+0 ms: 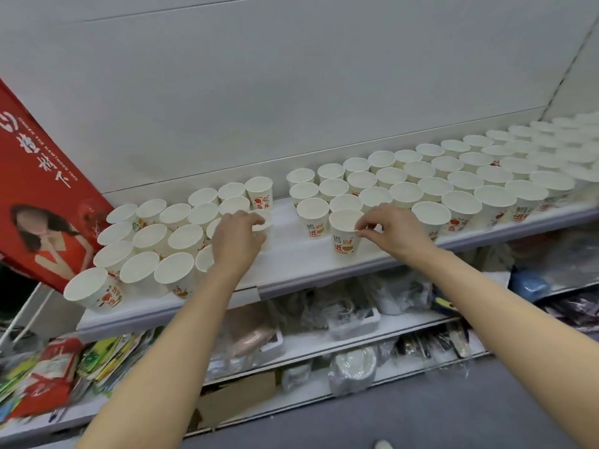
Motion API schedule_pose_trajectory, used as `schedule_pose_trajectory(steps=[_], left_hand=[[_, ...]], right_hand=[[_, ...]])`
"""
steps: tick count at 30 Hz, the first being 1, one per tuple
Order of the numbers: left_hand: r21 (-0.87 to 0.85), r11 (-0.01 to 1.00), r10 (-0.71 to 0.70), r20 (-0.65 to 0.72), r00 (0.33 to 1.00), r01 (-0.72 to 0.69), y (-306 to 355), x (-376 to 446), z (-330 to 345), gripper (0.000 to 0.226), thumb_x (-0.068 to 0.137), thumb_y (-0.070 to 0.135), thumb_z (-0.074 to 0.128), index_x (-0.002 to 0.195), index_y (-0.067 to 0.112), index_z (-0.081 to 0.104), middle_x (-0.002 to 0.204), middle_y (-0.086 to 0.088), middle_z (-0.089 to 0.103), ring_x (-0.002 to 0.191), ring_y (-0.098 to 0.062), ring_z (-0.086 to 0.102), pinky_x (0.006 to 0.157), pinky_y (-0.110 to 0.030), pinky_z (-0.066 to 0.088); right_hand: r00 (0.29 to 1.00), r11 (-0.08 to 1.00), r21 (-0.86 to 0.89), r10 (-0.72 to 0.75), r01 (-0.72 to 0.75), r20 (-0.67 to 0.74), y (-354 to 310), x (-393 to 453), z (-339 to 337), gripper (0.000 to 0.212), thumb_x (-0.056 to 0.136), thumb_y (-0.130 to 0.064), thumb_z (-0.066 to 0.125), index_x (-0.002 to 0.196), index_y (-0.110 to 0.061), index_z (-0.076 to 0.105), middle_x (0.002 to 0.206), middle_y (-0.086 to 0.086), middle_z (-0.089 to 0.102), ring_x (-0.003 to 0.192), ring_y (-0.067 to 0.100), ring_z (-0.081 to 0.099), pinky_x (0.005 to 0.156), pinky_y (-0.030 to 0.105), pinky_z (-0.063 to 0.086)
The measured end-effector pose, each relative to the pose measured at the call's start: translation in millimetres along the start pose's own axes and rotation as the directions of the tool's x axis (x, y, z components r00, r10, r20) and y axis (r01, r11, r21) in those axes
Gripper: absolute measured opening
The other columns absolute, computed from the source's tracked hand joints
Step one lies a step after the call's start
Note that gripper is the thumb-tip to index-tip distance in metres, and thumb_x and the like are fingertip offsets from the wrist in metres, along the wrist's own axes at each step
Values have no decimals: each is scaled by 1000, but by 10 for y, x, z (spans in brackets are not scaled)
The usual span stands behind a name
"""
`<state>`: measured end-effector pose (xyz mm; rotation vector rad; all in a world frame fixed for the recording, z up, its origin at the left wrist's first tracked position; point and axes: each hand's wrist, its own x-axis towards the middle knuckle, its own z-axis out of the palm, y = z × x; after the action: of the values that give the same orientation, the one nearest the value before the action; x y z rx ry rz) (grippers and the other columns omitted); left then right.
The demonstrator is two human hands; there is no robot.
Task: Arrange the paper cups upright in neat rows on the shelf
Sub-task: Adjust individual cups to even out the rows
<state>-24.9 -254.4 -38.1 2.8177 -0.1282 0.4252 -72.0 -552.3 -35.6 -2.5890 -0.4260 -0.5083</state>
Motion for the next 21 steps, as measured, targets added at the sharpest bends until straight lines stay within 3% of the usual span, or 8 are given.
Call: schedule_pose_trajectory(steps=[3,5,8,12,17,21], left_hand=[[268,955,97,120,988,-126,-114,104,29,28,86,15,63,110,25,73,103,-2,66,96,-25,55,72,-34,46],[303,935,138,163,977,-183,-136,134,8,26,85,12,61,101,25,76,88,-4,61,85,-25,51,65,-32,43],[214,954,156,235,959,-208,-86,136,-21,21,87,16,59,94,28,75,87,-5,61,83,-27,57,61,-30,39],[41,956,271,253,929,-290,253,34,-8,14,88,32,64,95,30,76,94,1,72,87,-22,62,69,-35,53],[23,928,359,221,907,-373,677,-78,83,17,90,34,61,92,26,75,89,-4,68,92,-23,57,67,-34,47],[-27,930,361,238,902,-366,839,-110,119,16,88,32,67,100,27,74,98,0,70,95,-22,59,72,-34,50]], right_hand=[[999,999,-44,33,-33,12,66,-8,-26,2,80,-20,73,81,-20,72,85,-3,66,80,18,57,67,33,46],[998,996,-69,62,-60,21,101,-26,-34,2,80,-20,73,82,-20,73,87,-3,64,83,19,56,68,35,46],[996,989,-118,88,-83,34,132,-29,-69,5,82,-22,71,86,-21,73,89,-5,65,88,17,52,69,33,41],[995,979,-193,81,-69,57,138,25,-131,6,83,-20,69,87,-22,73,87,-5,68,90,19,51,72,34,43],[994,957,-286,-11,41,105,162,60,-103,6,81,-18,69,82,-21,75,84,-2,71,85,25,52,71,35,40],[990,935,-331,-96,126,107,240,39,-43,5,79,-16,72,79,-21,74,81,-3,71,83,26,52,66,33,32]])
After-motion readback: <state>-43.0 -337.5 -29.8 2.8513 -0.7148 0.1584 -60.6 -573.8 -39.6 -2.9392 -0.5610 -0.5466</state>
